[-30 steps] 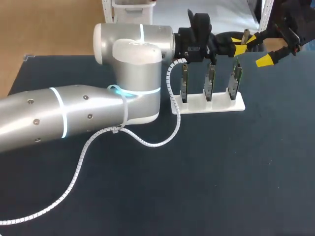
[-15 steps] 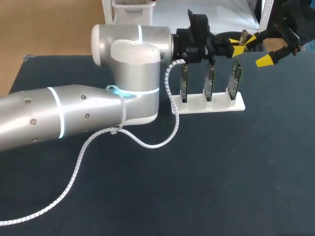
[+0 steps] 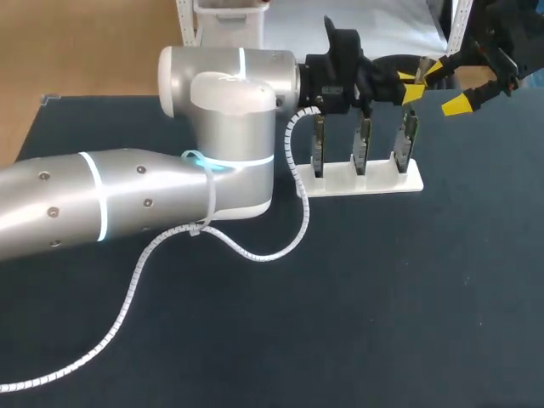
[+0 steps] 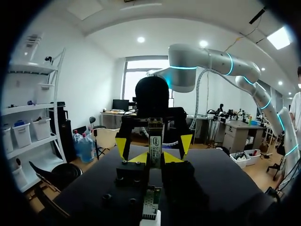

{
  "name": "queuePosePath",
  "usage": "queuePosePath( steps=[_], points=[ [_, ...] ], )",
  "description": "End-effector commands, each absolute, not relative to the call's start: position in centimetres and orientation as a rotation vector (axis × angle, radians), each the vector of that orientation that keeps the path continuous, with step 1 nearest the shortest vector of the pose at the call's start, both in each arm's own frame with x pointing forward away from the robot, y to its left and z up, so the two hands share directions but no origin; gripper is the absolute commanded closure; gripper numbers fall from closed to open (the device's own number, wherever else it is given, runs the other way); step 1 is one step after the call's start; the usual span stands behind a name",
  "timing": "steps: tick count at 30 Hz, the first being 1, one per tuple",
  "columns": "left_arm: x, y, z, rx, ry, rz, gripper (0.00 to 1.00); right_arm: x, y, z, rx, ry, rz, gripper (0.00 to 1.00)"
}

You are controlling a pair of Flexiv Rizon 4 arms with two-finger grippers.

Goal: Pick up the optical module with the left hand, and insert it into the network port with the right hand.

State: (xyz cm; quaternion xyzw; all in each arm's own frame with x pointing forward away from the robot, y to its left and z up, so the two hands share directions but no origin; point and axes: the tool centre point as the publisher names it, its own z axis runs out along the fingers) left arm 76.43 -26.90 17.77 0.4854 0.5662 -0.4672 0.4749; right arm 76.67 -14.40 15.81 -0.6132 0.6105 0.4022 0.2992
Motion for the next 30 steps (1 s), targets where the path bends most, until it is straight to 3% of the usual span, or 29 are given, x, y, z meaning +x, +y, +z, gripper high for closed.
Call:
queuePosePath(
  steps=[1, 30],
  points=[
    [76.23, -26.95, 17.75, 1.194, 1.383, -1.142, 1.00, 76.39, -14.35, 15.82, -1.626, 1.622, 1.060, 0.00],
    [76.91, -26.96, 16.99, 1.196, 1.410, -1.158, 1.00, 76.39, -14.35, 15.82, -1.626, 1.622, 1.060, 0.00]
  ],
)
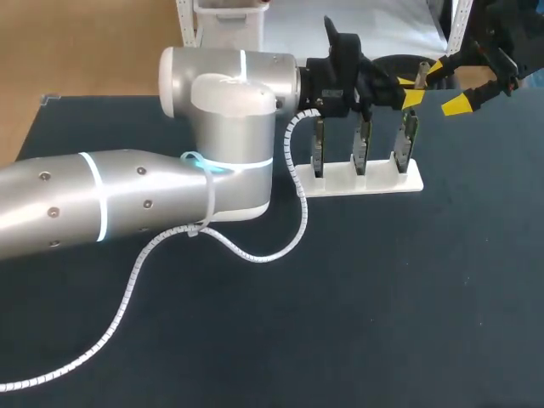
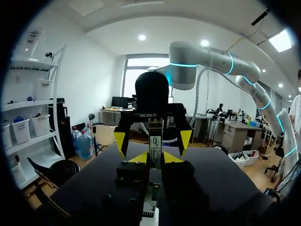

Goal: Pick up the optical module with the left hand, and insert it into the network port with the right hand.

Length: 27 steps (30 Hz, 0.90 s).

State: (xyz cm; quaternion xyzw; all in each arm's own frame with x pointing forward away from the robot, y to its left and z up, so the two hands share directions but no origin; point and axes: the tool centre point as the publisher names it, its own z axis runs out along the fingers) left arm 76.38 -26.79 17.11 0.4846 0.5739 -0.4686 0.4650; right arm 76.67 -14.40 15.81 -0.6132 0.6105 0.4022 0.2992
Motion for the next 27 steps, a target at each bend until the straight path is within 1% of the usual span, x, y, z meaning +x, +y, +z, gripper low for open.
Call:
queuePosePath(
  steps=[1, 23, 27],
  points=[
    [76.95, -26.98, 16.98, 1.195, 1.411, -1.158, 1.00, 76.39, -14.35, 15.82, -1.626, 1.622, 1.060, 0.00],
    [77.18, -27.43, 16.91, 1.217, 1.398, -1.169, 1.00, 76.39, -14.35, 15.82, -1.626, 1.622, 1.060, 0.00],
    [77.18, -27.43, 16.91, 1.217, 1.398, -1.169, 1.00, 76.45, -14.66, 16.80, -1.610, 1.622, 1.011, 0.00]
  ],
)
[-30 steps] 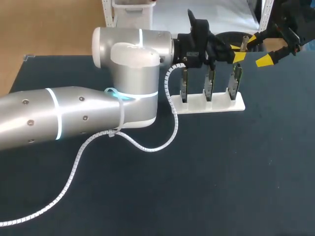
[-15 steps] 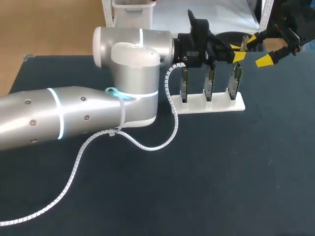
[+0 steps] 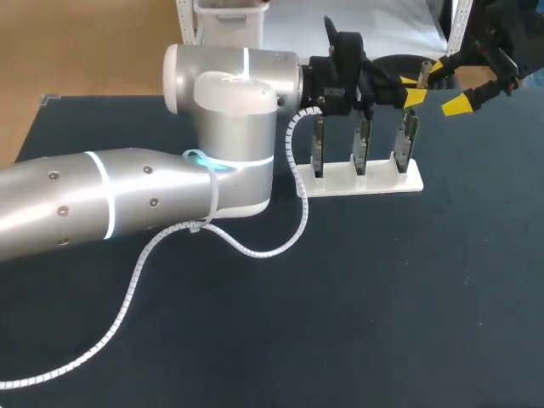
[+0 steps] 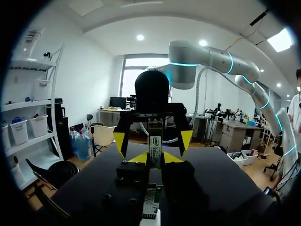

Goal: Pick up the optical module with the left hand, and insert it into the network port with the right hand.

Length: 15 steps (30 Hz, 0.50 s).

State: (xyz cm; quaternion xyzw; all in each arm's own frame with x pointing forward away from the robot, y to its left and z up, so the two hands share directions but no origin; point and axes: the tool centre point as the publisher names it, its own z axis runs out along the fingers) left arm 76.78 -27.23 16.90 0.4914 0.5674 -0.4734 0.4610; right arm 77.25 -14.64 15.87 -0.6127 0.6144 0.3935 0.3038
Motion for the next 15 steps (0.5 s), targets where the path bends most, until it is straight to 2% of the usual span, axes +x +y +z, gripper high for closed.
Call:
queuePosePath(
  steps=[1, 15],
  points=[
    [77.2, -27.4, 16.9, 1.217, 1.398, -1.169, 1.00, 76.4, -14.7, 17.2, -1.609, 1.616, 0.999, 0.00],
    [77.2, -27.4, 16.9, 1.217, 1.398, -1.169, 1.00, 76.4, -14.1, 21.1, -1.585, 1.551, 0.929, 0.00]
  ],
)
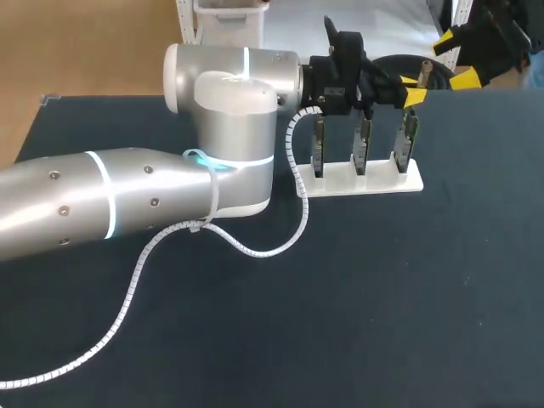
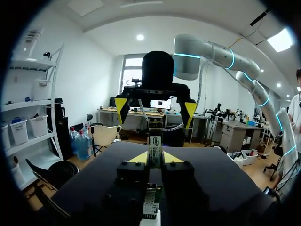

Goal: Pick up the optical module with the left hand, and insert it into the network port with the right hand.

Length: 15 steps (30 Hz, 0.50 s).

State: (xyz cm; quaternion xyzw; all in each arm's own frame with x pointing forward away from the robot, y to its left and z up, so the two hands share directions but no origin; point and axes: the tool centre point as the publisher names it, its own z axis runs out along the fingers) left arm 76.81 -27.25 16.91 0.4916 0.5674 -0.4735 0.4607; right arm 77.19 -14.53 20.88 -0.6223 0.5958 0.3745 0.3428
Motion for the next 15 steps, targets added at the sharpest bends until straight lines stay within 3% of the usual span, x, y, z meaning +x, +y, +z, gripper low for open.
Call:
queuePosePath(
  steps=[1, 15],
  points=[
    [77.2, -27.4, 16.9, 1.217, 1.398, -1.169, 1.00, 76.4, -13.9, 21.1, -1.600, 1.549, 0.921, 0.00],
    [77.2, -27.4, 16.9, 1.217, 1.398, -1.169, 1.00, 77.1, -12.1, 21.0, -1.594, 1.549, 0.974, 0.00]
  ],
)
